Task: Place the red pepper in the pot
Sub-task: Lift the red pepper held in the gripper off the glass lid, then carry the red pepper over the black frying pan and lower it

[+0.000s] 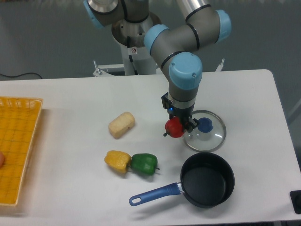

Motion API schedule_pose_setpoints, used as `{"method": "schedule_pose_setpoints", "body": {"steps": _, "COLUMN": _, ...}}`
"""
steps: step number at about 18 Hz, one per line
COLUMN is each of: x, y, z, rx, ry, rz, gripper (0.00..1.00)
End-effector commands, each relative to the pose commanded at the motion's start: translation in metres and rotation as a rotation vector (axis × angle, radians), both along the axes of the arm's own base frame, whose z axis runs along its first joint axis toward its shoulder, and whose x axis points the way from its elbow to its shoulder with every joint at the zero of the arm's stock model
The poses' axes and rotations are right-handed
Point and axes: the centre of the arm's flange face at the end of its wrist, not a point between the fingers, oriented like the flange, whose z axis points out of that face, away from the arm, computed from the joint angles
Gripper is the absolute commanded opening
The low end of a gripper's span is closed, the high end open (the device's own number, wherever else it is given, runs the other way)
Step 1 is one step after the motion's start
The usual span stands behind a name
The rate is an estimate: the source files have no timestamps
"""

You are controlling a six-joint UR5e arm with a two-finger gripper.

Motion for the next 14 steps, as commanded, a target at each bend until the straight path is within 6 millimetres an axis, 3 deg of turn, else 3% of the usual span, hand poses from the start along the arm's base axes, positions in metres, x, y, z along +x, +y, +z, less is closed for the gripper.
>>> {"method": "schedule_pose_setpoints", "body": {"steps": 5, "x": -0.005, "y": -0.001, "z": 0.002, "rx": 0.005, "ry": 0.004, "rz": 0.006, "gripper": 0.36}}
{"method": "schedule_pose_setpoints", "body": {"steps": 7, "x": -0.013, "y": 0.000, "z": -0.002, "rx": 0.006, "ry": 0.006, "rz": 0.012, "gripper": 0.36}}
{"method": "schedule_pose_setpoints", "body": {"steps": 14, "x": -0.044, "y": 0.013, "z": 0.010, "rx": 0.024, "ry": 0.036, "rz": 0.023, "gripper": 0.36}}
